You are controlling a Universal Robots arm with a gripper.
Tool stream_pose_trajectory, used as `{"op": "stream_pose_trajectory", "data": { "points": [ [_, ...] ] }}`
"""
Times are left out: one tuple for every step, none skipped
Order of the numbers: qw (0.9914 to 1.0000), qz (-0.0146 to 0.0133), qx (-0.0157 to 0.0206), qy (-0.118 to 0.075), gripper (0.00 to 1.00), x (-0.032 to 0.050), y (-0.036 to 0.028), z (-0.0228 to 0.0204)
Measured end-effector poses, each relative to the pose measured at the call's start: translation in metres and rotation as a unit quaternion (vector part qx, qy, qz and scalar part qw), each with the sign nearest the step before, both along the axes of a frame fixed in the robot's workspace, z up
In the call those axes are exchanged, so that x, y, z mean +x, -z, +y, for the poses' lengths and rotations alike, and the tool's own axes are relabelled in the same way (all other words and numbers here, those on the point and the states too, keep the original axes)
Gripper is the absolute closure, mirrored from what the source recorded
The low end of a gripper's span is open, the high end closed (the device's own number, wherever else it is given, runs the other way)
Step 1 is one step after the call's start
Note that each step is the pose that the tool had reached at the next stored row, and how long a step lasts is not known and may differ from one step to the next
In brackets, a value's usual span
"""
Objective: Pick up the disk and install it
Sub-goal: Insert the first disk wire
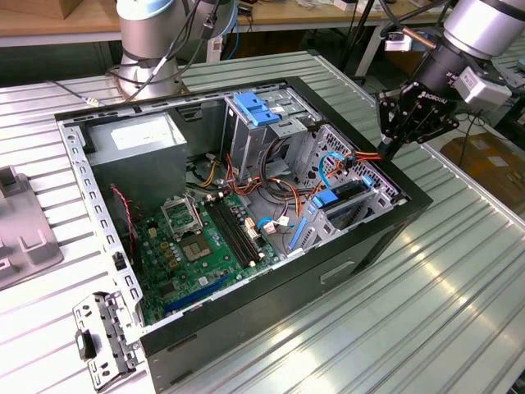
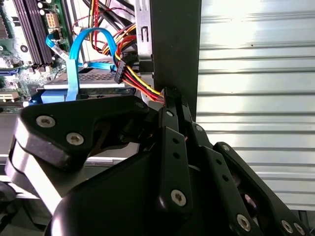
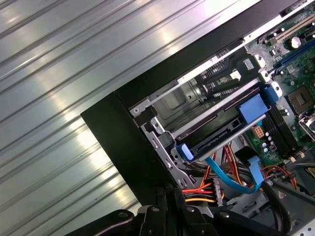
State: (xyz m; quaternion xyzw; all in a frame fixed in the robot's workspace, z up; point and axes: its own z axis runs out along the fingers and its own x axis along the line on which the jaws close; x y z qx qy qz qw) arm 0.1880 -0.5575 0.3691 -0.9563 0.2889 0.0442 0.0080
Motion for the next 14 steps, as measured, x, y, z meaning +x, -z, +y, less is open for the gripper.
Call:
{"op": "stream_pose_trajectory", "data": {
  "points": [
    [1.0,0.0,0.0003,0.0,0.83,-0.0002,0.0,0.0],
    [1.0,0.0,0.0006,0.0,0.83,-0.0006,0.0,0.0],
    [1.0,0.0,0.0009,0.0,0.83,-0.0009,0.0,0.0],
    [1.0,0.0,0.0011,0.0,0.83,-0.0011,0.0,0.0],
    [1.0,0.0,0.0014,0.0,0.83,-0.0015,0.0,0.0],
    [1.0,0.0,0.0015,0.0,0.83,-0.0022,0.0,0.0001],
    [1.0,0.0,0.0016,0.0,0.83,-0.003,0.0,0.0001],
    [1.0,0.0,0.0016,0.0,0.83,-0.004,0.0,0.0001],
    [1.0,0.0,0.0017,0.0,0.83,-0.0052,0.0,0.0],
    [1.0,0.0,0.0017,0.0,0.83,-0.0069,0.0,0.0],
    [1.0,0.0,0.0017,0.0,0.83,-0.0092,0.0,0.0],
    [1.0,0.0,0.0017,0.0,0.83,-0.0108,0.0,0.0],
    [1.0,0.0,0.0017,0.0,0.83,-0.013,0.0,0.0],
    [1.0,0.0,0.0017,0.0,0.83,-0.0143,0.0,0.0]
  ]
}}
